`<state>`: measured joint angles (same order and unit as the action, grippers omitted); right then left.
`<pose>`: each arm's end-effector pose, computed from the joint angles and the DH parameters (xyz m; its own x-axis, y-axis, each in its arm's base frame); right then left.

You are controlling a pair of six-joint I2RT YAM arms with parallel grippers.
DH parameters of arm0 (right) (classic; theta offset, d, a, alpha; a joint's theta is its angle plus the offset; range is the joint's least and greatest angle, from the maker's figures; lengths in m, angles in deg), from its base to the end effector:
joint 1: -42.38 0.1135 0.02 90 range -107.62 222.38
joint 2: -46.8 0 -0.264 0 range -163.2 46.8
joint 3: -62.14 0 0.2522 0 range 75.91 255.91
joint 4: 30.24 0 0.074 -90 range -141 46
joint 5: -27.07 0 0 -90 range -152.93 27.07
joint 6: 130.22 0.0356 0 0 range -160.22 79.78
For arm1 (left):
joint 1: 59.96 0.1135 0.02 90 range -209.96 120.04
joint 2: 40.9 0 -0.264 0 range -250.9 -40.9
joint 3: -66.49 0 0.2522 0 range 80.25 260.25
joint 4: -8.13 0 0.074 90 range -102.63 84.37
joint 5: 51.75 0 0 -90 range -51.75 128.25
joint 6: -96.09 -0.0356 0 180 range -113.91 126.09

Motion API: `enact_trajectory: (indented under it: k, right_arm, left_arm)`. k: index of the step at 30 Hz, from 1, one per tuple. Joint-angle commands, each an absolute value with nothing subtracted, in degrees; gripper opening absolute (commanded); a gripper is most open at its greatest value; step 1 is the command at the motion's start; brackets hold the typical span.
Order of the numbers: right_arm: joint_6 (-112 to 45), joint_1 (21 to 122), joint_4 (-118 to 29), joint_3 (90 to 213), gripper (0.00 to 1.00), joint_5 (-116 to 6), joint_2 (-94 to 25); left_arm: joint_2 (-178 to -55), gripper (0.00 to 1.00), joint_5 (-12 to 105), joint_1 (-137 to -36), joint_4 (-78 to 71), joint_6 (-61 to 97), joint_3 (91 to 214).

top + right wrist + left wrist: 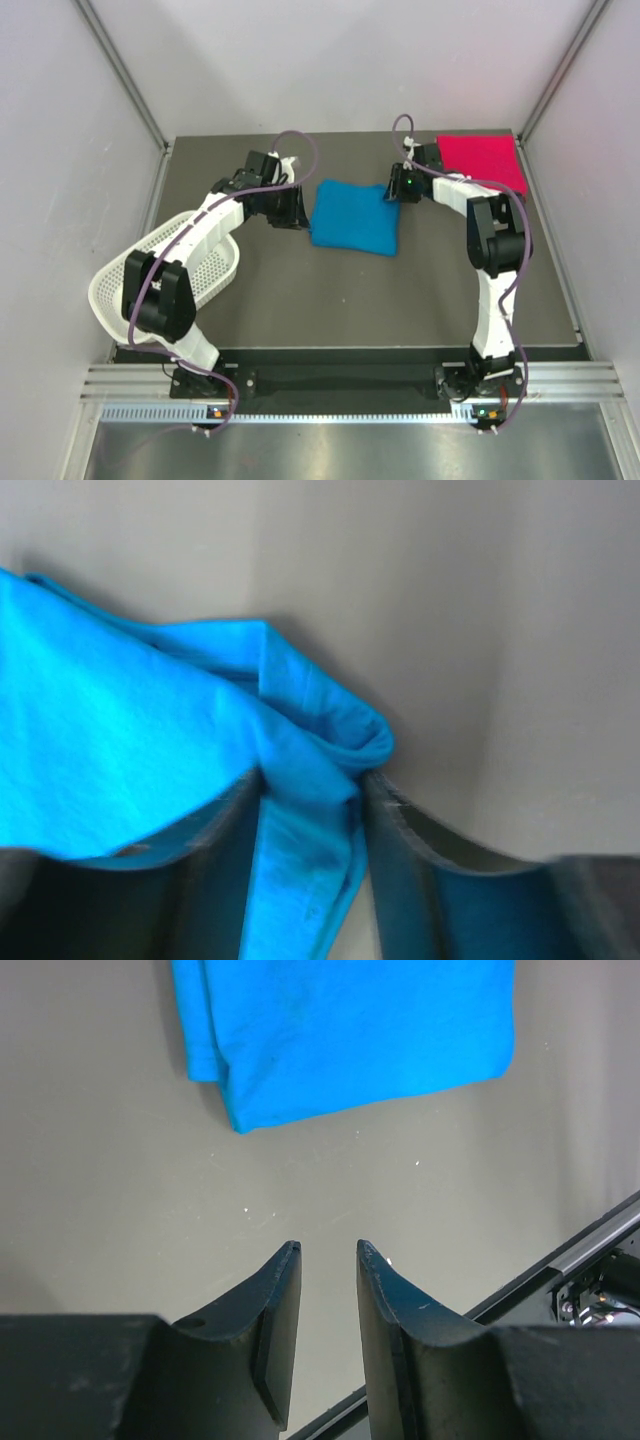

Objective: Fold and stack the t-shirts
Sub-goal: Neatly place the folded tshirt to the corner

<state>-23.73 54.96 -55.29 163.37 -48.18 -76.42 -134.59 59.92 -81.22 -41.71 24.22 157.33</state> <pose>0.4591 0.1117 0.1606 -0.7927 0.1043 -0.6006 -0.1616 0.9140 0.3721 0.3249 -0.1405 0.2792 -0.8742 0.0298 -0.4846 0.2878 0.8357 -0.4677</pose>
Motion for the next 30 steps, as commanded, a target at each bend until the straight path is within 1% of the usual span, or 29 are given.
enact_trajectory:
  k: [1,4,5,7,8,10,21,30]
  right_arm:
    - [-25.37,54.77,-57.54,164.06,0.39,-47.02,-78.62]
    - [-25.63,54.77,-57.63,164.94,0.28,-46.41,-78.1]
    - [-25.63,54.86,-57.28,164.94,0.22,-46.14,-77.66]
    - [-25.72,54.86,-56.57,164.94,0.16,-45.79,-76.08]
    - [-25.72,54.77,-56.57,165.2,0.08,-45.7,-75.47]
    - [-26.07,54.86,-56.83,165.2,0.01,-46.05,-73.01]
    - [-33.54,55.91,-59.03,160.19,0.0,-53.69,-58.42]
    - [-39.78,55.82,-64.47,162.74,0.0,-59.31,-53.76]
  left_arm:
    - [-132.31,0.34,61.1,-81.06,-39.73,23.14,157.24]
    - [-132.13,0.34,60.75,-81.06,-39.65,23.14,157.16]
    - [-132.13,0.34,60.58,-81.06,-39.73,23.14,157.16]
    - [-132.31,0.33,60.49,-81.05,-39.65,23.05,157.07]
    - [-132.4,0.33,60.31,-81.06,-39.91,23.05,156.89]
    - [-132.4,0.33,60.4,-81.06,-40.0,22.96,156.89]
    - [-132.31,0.33,61.37,-81.06,-39.47,23.23,156.63]
    - [-132.04,0.33,60.93,-81.06,-39.38,22.96,156.54]
